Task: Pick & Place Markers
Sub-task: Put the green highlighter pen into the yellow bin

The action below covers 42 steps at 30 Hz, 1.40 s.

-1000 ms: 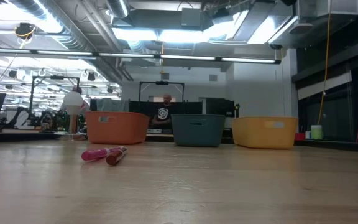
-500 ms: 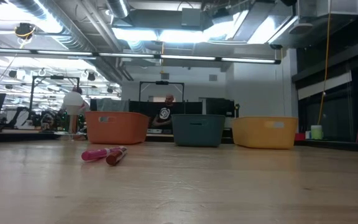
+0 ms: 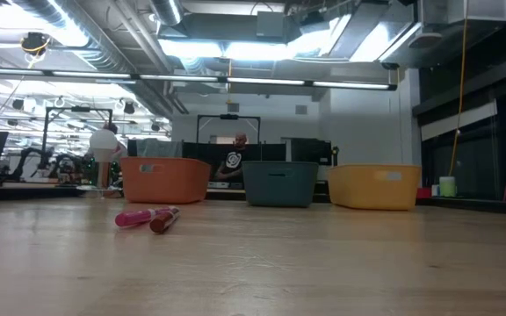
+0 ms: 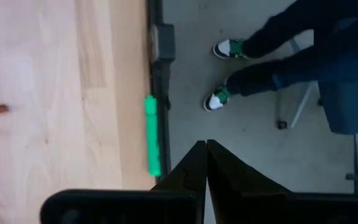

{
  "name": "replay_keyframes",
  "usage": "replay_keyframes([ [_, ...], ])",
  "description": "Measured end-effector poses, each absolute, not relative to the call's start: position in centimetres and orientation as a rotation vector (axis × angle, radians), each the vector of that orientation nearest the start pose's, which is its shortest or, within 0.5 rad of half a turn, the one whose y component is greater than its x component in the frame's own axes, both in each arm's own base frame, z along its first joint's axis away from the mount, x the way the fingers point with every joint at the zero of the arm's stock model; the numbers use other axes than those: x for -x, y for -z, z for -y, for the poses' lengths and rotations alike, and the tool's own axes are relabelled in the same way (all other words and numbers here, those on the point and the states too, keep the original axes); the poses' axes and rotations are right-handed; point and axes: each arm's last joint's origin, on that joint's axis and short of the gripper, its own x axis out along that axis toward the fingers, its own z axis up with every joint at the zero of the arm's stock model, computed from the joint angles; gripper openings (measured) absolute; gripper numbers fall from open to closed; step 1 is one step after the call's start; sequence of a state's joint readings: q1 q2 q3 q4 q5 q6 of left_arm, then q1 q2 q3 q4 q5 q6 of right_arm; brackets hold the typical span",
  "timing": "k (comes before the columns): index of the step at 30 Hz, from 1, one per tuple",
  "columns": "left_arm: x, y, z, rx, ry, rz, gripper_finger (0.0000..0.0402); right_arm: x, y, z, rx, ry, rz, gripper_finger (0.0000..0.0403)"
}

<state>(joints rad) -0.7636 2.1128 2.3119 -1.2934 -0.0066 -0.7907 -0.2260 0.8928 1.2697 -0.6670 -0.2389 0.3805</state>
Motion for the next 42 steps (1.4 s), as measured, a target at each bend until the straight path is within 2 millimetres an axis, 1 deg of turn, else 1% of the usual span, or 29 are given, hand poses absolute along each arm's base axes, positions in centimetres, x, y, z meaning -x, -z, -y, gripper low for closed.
replay_keyframes([
  [3,-31.1,-34.4,30.1,0.262,0.257,-1.246,0.0015,-15.0,-42.8,2.7,-0.444,0.041,-0.282,0.0],
  [6,-31.5,-33.3,30.6,0.259,0.255,-1.283,0.0036,-15.0,-42.8,2.7,-0.444,0.041,-0.282,0.0],
  [13,-32.0,-31.7,31.3,0.28,0.206,-1.319,0.0116,-15.0,-42.8,2.7,-0.444,0.041,-0.282,0.0],
  [17,-32.3,-31.3,31.5,0.308,0.185,-1.323,0.016,-14.9,-42.7,2.7,-0.446,0.042,-0.29,0.0],
  [23,-32.7,-29.6,32.6,0.347,0.185,-1.37,0.0208,-14.9,-42.7,2.7,-0.447,0.044,-0.294,0.0],
  [26,-32.9,-28.6,33.3,0.355,0.213,-1.399,0.0218,-14.9,-42.7,2.7,-0.448,0.044,-0.294,0.0],
  [30,-32.9,-27.1,34.0,0.347,0.204,-1.445,0.0221,-14.9,-42.7,2.7,-0.448,0.044,-0.293,0.0],
  [36,-32.6,-25.8,34.4,0.316,0.138,-1.476,0.0221,-14.9,-42.7,2.7,-0.451,0.045,-0.293,0.0],
  [42,-32.6,-25.2,34.5,0.278,0.073,-1.439,0.0221,-14.9,-42.7,2.7,-0.454,0.046,-0.293,0.0],
])
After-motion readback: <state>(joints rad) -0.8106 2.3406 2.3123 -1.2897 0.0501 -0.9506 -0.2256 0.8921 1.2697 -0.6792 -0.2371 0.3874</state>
